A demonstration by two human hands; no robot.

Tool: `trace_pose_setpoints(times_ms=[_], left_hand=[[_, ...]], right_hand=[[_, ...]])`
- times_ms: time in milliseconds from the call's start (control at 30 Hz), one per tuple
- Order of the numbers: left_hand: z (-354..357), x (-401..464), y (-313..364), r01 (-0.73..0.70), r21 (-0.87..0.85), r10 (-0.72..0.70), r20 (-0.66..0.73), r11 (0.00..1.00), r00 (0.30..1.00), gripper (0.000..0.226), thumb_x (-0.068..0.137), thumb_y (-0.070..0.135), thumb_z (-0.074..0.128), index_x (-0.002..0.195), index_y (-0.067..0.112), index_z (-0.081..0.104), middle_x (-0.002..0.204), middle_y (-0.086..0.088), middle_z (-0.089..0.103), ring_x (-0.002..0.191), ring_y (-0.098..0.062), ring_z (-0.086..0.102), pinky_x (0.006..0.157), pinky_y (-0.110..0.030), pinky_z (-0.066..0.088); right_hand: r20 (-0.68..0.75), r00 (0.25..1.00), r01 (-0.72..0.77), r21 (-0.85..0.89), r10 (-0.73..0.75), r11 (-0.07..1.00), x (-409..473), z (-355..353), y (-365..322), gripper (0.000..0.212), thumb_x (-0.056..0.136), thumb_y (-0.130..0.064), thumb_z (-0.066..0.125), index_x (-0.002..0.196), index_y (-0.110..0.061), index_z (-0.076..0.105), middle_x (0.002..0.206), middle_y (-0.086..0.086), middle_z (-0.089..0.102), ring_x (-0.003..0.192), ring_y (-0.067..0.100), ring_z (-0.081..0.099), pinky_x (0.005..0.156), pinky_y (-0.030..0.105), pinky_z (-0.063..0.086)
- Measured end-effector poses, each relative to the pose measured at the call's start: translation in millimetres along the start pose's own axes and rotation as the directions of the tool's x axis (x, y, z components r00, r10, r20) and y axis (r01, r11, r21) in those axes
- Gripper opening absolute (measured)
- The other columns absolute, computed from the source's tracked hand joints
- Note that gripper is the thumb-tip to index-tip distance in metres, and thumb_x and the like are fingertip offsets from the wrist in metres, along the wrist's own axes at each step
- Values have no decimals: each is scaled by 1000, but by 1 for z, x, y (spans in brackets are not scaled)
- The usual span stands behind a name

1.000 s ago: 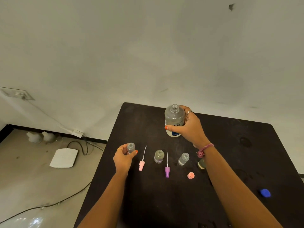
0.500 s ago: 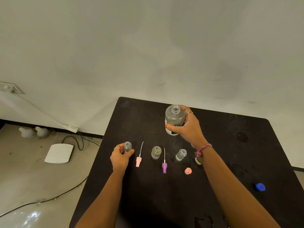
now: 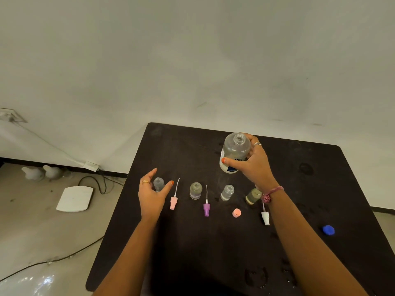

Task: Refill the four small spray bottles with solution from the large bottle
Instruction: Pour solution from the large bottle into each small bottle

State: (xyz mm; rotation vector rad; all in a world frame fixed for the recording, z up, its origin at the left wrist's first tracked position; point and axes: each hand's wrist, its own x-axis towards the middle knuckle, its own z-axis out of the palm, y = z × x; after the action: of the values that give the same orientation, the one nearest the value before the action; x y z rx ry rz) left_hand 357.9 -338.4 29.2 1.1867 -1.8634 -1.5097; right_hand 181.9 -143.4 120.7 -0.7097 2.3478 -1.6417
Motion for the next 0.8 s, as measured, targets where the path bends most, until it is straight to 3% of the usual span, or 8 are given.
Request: trace_pose_setpoints(times_ms=[167,300,367,400,500,600,700,800], left_hand=[[20,-34,29,-193,-18,194,44,981,980,53,78,20,78,125,25,53,123,11,53,114,0,51,102,-21,39],[51,-71,44,-246,-85,257,150,965,955,48,81,18,75,123,25,54,122,13,55,107,8,55,94,-14,44],[72,-93,48,-217,-103,234,207,971,950,44,82,19,74,122,24,55,122,14,56,96,5,62,83,-15,51],[84,-104,49,-207,-111,228,223,972,948,43,82,21,73,121,26,55,120,16,57,98,0,63,85,-20,52],[113,-131,50,-175,-119,201,263,977,944,42,83,20,72,121,28,56,116,16,59,108,8,55,92,-20,48],[142,-148,47,-106,-137,141,286,985,948,44,84,15,72,124,22,56,119,11,58,113,-2,55,86,-17,51],[165,-158,43,-62,-127,95,272,990,957,46,83,13,73,123,23,54,120,10,57,111,-1,54,99,-27,48],[184,-165,38,-30,-103,57,267,994,962,52,82,10,73,128,18,52,128,1,56,118,-7,53,99,-24,42]], right_hand=[[-46,999,-20,24,21,1000,-17,-36,6,74,62,-21,87,122,-29,44,117,-10,56,110,11,57,92,24,49],[-71,996,-43,40,46,998,-32,-72,15,72,62,-20,87,119,-28,45,116,-8,57,107,10,58,87,21,50],[-76,995,-56,33,58,998,-41,-93,22,71,62,-19,87,119,-27,45,116,-7,58,107,10,58,86,20,51],[-82,995,-62,30,64,998,-45,-105,26,71,61,-20,87,119,-27,46,115,-7,58,106,10,58,86,20,51],[-109,990,-87,6,88,996,-57,-135,40,71,62,-20,87,118,-28,45,112,-10,57,105,10,58,84,19,50],[-145,983,-119,-21,115,993,-66,-165,62,71,61,-21,88,118,-28,46,110,-13,56,104,10,57,85,20,50],[-157,976,-162,-52,152,985,-74,-187,87,71,61,-23,87,120,-28,46,111,-12,56,104,10,56,86,20,48],[-158,968,-208,-64,196,976,-83,-200,110,70,62,-22,87,118,-30,47,109,-16,55,101,5,55,84,13,43]])
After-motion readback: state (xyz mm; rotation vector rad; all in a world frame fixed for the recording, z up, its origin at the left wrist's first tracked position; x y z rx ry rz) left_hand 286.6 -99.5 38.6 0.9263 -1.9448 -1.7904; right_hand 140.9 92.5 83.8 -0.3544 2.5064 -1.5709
